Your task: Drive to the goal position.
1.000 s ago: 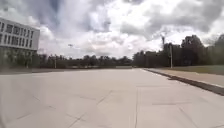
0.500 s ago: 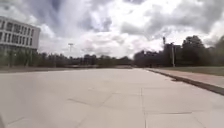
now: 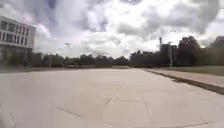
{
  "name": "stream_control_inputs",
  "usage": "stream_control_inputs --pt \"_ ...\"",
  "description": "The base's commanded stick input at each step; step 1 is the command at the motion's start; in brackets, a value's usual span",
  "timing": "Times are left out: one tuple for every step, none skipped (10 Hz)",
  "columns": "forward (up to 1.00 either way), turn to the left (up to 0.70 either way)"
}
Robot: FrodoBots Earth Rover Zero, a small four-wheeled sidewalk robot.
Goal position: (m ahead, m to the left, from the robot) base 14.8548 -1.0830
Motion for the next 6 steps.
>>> stream_control_inputs --pt "0.85 0.00" --pt "0.85 0.00" --pt "0.85 0.00" --pt "0.85 0.00" --pt "0.85 0.00" --pt "0.85 0.00"
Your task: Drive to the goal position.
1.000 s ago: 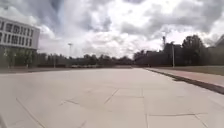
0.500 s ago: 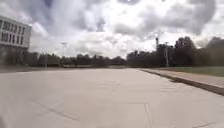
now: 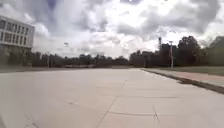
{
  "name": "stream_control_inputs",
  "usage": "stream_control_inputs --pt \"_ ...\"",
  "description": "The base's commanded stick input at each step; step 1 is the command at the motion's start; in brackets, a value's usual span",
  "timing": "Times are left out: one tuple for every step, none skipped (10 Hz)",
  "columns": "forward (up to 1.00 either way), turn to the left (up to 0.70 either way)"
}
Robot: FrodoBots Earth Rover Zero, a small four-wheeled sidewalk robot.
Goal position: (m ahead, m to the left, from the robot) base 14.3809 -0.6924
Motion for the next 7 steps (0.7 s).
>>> stream_control_inputs --pt "0.85 0.00" --pt "0.85 0.00" --pt "0.85 0.00" --pt "0.85 0.00" --pt "0.85 0.01" --pt "0.85 0.02" --pt "0.85 0.01"
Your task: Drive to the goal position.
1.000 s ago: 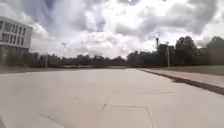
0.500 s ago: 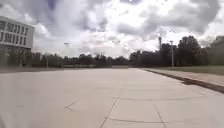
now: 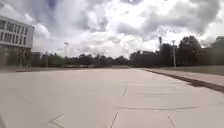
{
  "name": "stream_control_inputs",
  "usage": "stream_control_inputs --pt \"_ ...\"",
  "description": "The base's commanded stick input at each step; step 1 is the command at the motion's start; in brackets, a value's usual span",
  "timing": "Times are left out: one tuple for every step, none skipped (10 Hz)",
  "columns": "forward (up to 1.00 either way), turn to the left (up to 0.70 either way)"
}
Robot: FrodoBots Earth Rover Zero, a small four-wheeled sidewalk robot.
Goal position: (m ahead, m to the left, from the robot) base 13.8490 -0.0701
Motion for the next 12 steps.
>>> stream_control_inputs --pt "0.85 0.00" --pt "0.85 0.00" --pt "0.85 0.00" --pt "0.85 0.00" --pt "0.85 0.00" --pt "0.96 0.00" --pt "1.00 -0.18" --pt "1.00 -0.37" --pt "1.00 -0.39" --pt "1.00 -0.14" --pt "1.00 -0.01" --pt "1.00 0.00"
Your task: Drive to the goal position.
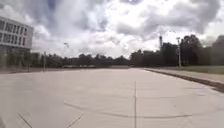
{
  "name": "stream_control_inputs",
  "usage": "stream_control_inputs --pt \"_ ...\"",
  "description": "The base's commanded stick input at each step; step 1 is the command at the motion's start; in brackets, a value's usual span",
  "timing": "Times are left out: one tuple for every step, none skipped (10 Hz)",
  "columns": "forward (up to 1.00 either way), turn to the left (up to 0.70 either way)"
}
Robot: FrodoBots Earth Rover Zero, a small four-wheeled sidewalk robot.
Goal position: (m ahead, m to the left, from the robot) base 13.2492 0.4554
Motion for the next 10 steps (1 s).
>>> stream_control_inputs --pt "1.00 0.00" --pt "1.00 0.00" --pt "1.00 0.00" --pt "1.00 0.00" --pt "1.00 0.00" --pt "1.00 0.00" --pt "1.00 0.00" --pt "1.00 0.00" --pt "1.00 0.00" --pt "1.00 0.00"
